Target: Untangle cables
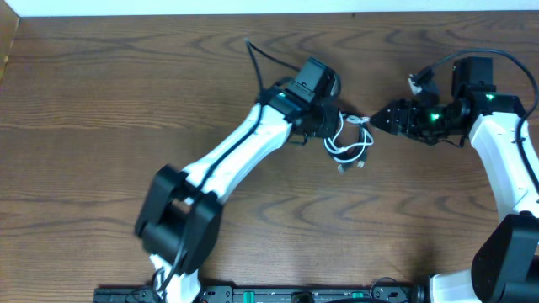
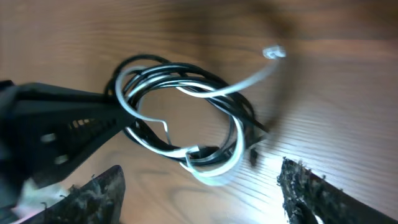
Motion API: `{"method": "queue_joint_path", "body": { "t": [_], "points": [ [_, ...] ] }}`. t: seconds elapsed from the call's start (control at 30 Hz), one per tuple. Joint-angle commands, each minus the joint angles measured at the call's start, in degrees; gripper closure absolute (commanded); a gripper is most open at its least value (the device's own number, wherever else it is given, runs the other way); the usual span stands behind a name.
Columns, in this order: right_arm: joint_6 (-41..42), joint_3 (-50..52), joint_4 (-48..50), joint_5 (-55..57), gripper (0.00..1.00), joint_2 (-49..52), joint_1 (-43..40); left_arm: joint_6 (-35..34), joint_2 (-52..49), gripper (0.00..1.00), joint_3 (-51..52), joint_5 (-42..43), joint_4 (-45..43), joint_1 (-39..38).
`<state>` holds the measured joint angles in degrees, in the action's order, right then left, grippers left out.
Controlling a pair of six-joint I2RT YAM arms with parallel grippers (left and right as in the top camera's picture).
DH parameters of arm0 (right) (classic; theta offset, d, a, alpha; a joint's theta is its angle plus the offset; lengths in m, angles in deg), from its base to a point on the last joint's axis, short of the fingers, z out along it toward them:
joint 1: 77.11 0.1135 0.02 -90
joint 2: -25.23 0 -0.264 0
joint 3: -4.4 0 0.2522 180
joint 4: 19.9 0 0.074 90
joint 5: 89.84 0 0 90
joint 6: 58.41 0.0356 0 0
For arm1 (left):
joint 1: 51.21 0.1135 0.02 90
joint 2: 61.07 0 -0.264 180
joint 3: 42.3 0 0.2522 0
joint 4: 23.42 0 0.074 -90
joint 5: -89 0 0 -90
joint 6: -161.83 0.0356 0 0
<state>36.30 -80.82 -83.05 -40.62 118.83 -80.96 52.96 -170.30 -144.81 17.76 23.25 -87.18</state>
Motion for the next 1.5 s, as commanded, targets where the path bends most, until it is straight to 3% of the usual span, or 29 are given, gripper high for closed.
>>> {"method": "queue_joint_path", "body": {
  "t": [0.0,0.2,0.3,0.47,0.57,0.6,0.63,0.73,0.83,1.03,1.1,1.2,1.3,1.47],
  "points": [
    [-2.58,-0.85,0.33,-5.62,0.29,-0.15,1.51,3.61,2.23,0.93,-0.42,2.32,0.07,1.05],
    [6.49,-0.39,0.31,9.01,0.44,-0.02,3.10,3.58,2.58,0.93,-0.42,13.31,0.00,4.26],
    [9.53,0.48,1.03,14.21,0.46,0.68,5.75,1.51,2.60,0.93,-0.42,16.37,-0.07,6.49],
    [12.90,1.95,7.48,16.28,0.47,4.42,9.66,0.61,2.60,0.93,-0.42,23.89,-0.22,8.81],
    [16.17,1.95,10.49,16.96,0.54,8.15,10.78,0.57,2.60,0.93,-0.42,26.58,-0.26,9.55],
    [16.72,1.95,11.19,16.83,0.71,9.51,10.88,0.59,2.62,0.93,-0.42,28.11,-0.26,10.08],
    [16.70,1.92,11.63,16.24,0.98,10.60,10.86,0.57,2.62,0.92,-0.42,29.35,-0.28,10.69],
    [12.07,1.95,13.60,8.68,0.99,11.41,10.64,0.59,2.62,0.92,-0.42,30.12,-0.22,12.26],
    [5.01,1.92,18.18,-6.91,0.99,10.54,10.64,0.61,2.62,0.93,-0.42,30.05,-0.24,13.18],
    [-1.29,1.92,24.06,-32.04,0.99,6.62,8.68,1.07,2.60,0.93,-0.42,28.17,-0.24,15.56],
    [-1.81,1.92,23.87,-34.88,0.99,5.86,7.32,2.49,2.62,0.92,-0.39,30.42,-0.55,16.65],
    [-1.79,1.92,21.40,-32.35,0.99,5.62,5.40,7.28,2.60,0.93,-0.42,41.86,-2.95,17.94],
    [-1.27,1.92,15.72,-20.81,0.99,5.79,4.68,7.67,2.62,0.92,-0.39,54.01,-7.04,18.93],
    [7.72,1.92,9.29,4.79,0.99,5.79,5.42,7.43,2.62,0.93,-0.42,63.04,-10.97,18.91]
  ]
}}
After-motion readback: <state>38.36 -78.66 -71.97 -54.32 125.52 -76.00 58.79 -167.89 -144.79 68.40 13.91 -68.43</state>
